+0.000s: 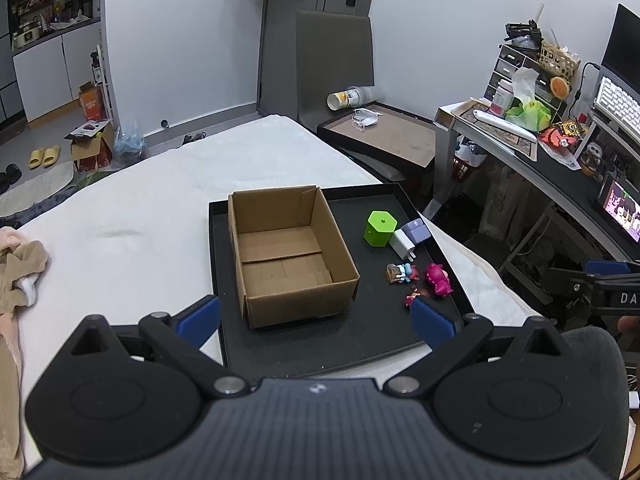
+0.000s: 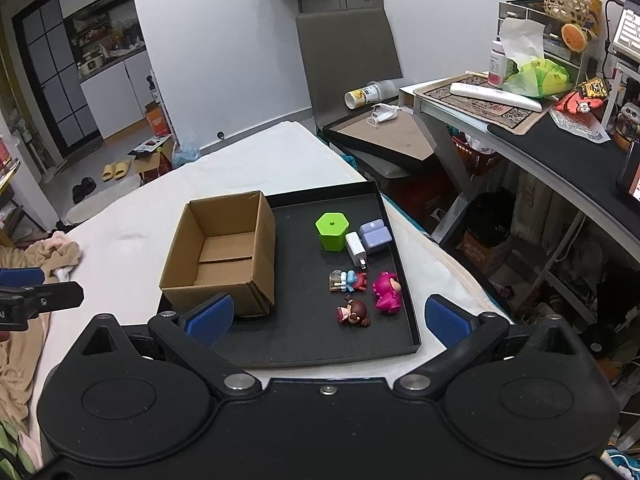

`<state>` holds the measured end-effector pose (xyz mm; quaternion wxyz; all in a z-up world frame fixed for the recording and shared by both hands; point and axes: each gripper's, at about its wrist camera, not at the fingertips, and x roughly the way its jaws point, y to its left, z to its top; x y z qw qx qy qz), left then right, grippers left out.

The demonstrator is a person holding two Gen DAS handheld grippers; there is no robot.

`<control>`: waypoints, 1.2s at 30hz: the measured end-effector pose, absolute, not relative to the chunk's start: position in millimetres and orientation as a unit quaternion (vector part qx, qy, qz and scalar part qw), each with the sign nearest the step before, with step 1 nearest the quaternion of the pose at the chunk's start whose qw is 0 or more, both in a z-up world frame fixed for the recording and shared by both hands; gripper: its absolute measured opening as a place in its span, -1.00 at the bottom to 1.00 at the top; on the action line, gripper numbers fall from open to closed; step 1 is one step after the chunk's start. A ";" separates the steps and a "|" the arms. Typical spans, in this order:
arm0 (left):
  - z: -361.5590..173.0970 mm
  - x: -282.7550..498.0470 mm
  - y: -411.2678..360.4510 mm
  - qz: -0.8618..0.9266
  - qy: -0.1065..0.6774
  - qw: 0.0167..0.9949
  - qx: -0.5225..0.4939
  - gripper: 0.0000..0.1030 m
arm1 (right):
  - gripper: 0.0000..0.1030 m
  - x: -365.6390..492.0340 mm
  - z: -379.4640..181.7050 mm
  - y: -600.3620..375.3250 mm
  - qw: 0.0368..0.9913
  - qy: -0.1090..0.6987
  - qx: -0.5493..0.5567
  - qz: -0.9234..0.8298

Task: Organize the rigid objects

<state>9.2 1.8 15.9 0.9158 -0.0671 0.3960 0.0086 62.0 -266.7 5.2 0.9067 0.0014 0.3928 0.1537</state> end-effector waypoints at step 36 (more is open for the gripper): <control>-41.9 96.4 51.5 0.046 0.437 0.892 -0.108 0.56 | 0.80 159.2 -61.6 -243.5 0.867 0.474 0.011 0.151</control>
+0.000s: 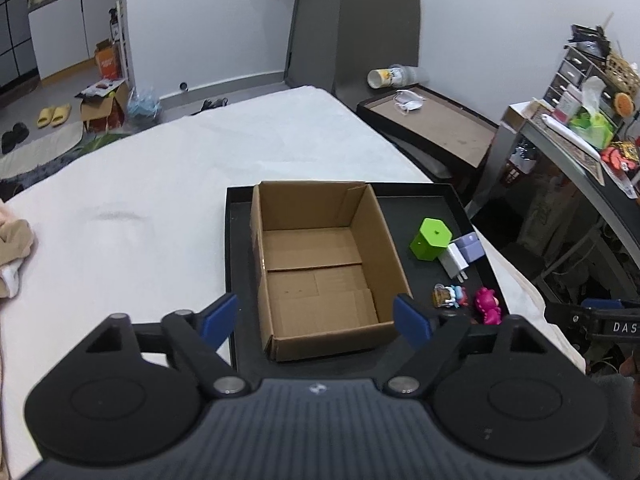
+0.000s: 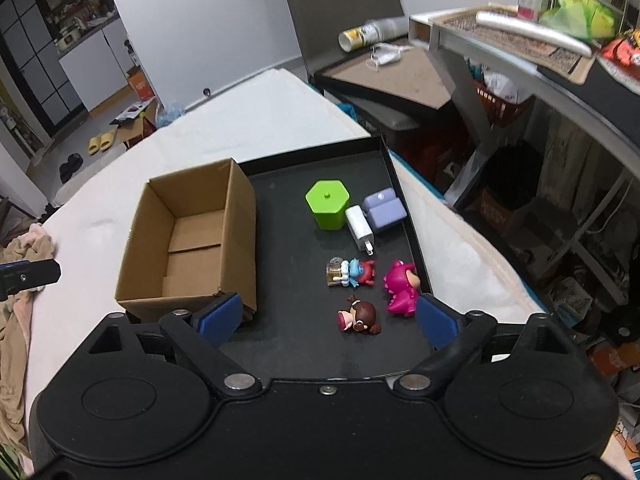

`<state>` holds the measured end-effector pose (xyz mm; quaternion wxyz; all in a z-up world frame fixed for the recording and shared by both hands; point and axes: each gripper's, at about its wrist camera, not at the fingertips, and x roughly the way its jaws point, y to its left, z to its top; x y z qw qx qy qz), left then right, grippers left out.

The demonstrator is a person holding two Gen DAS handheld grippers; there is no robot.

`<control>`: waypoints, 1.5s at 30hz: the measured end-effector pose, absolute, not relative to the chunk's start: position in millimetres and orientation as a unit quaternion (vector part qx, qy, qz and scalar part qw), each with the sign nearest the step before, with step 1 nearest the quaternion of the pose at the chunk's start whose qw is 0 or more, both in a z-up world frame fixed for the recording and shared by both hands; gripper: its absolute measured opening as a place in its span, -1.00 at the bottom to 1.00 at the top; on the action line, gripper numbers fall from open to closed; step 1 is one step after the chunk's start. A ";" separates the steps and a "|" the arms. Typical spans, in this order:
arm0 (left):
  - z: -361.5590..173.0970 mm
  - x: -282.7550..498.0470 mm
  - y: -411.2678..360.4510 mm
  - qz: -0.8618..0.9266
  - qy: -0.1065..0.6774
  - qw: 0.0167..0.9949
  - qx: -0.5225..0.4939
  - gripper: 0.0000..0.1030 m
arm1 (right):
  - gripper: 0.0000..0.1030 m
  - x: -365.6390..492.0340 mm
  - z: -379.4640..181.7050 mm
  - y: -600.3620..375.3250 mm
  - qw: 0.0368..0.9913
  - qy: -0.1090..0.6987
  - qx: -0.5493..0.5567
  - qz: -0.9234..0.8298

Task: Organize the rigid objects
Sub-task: 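Move the right gripper over the brown-haired doll and grasp it, then carry the doll with the right gripper into the cardboard box and release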

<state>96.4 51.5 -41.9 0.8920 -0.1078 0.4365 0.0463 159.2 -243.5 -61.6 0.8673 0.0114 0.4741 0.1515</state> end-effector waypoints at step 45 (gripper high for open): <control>-168.5 156.4 96.5 0.093 0.531 0.816 -0.207 -0.73 | -0.41 256.7 -215.6 -243.5 0.764 0.635 0.094 0.063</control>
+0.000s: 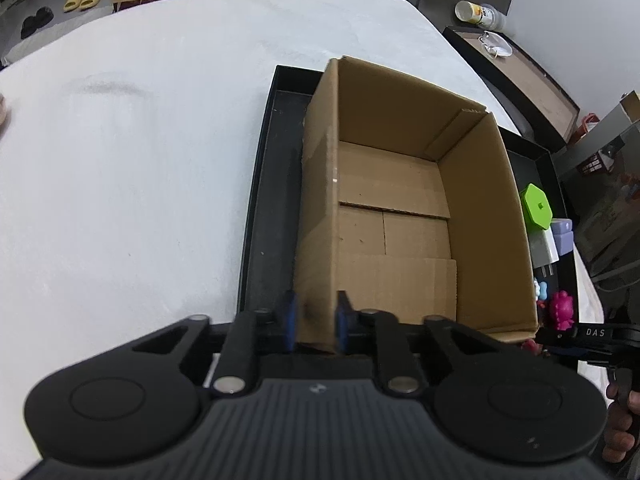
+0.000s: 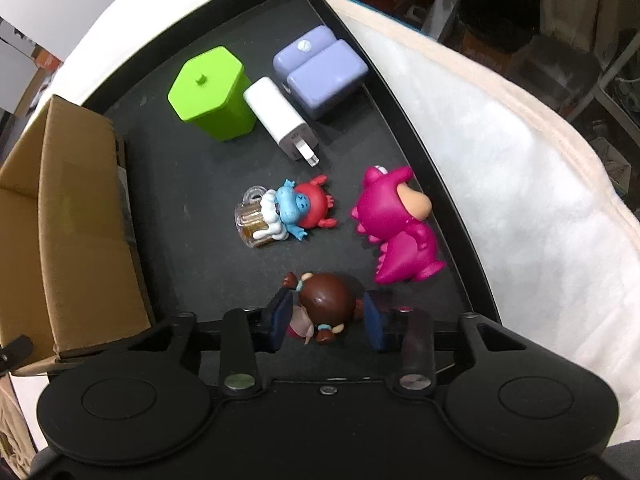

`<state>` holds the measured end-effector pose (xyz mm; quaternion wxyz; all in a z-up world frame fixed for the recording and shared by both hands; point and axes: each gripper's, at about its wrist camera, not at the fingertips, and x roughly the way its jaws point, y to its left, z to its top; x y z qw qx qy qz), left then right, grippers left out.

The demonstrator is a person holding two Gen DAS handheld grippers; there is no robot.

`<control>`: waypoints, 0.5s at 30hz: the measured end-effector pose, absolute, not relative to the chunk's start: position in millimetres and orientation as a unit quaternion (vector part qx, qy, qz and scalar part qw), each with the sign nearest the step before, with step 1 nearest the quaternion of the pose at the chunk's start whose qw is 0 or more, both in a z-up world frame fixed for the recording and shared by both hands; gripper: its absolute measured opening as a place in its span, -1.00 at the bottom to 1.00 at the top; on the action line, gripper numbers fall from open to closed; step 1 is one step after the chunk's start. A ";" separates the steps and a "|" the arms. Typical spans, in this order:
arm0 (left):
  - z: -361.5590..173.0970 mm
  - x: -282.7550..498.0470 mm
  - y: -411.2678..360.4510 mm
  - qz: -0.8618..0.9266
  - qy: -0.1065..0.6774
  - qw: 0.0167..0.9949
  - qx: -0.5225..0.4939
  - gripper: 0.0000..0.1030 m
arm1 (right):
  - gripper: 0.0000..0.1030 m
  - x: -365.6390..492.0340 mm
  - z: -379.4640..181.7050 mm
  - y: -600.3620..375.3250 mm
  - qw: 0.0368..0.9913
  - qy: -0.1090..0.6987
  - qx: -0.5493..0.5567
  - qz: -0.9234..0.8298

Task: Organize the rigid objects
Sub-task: 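Carry the doll with the right gripper into the cardboard box and release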

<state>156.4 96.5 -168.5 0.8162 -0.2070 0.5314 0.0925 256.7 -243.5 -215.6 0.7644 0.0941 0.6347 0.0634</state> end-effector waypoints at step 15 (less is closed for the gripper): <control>-166.5 133.0 81.7 0.088 0.514 0.830 -0.199 -0.73 | -0.42 228.3 -179.3 -241.0 0.787 0.601 0.109 0.088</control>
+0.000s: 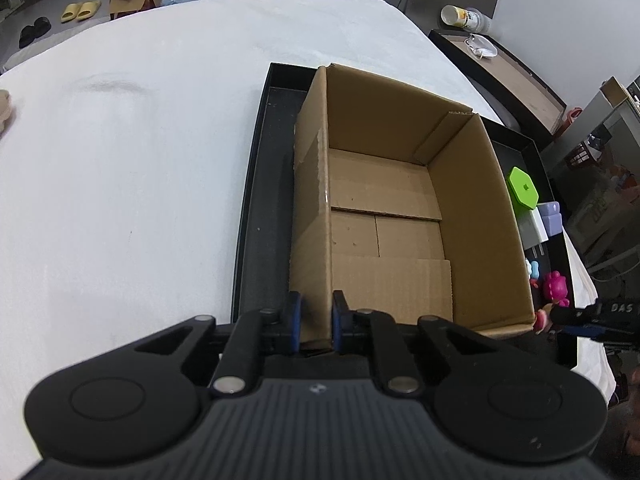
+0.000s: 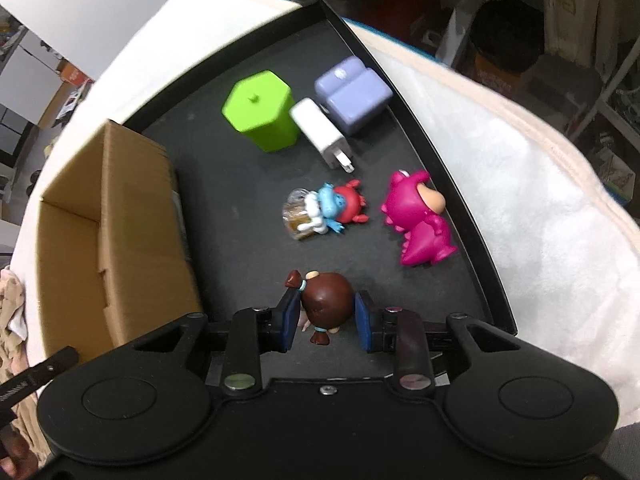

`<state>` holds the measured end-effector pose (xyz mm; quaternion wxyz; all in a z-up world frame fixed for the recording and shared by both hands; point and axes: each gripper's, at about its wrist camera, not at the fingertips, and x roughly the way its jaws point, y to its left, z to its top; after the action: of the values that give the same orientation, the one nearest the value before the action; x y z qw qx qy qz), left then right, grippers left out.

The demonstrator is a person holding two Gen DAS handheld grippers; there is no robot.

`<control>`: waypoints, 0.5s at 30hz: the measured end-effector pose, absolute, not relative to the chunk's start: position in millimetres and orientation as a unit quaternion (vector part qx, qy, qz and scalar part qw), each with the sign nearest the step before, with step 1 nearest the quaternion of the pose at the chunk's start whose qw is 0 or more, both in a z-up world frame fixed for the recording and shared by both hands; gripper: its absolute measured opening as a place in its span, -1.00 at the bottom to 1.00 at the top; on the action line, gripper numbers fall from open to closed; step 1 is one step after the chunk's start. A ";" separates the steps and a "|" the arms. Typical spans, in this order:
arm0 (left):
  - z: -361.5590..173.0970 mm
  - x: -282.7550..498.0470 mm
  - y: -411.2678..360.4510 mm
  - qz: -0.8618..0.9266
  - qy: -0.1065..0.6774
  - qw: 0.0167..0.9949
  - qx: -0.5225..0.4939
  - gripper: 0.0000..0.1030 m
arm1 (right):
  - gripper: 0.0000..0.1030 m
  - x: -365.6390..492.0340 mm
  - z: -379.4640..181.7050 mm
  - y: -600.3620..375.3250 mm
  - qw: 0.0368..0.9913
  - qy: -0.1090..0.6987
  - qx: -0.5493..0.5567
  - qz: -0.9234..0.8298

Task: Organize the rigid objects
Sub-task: 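Carry the doll with the right gripper into the cardboard box and release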

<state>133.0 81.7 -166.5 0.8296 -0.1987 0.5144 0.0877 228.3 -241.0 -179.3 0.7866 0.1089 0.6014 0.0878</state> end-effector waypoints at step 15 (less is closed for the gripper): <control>-166.1 124.0 76.7 0.091 0.513 0.830 -0.199 -0.73 | -0.42 219.5 -111.5 -216.3 0.824 0.545 0.092 0.122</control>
<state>124.0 76.7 -166.1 0.8301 -0.1987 0.5131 0.0906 219.5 -216.3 -111.5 0.8242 0.0916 0.5454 0.1221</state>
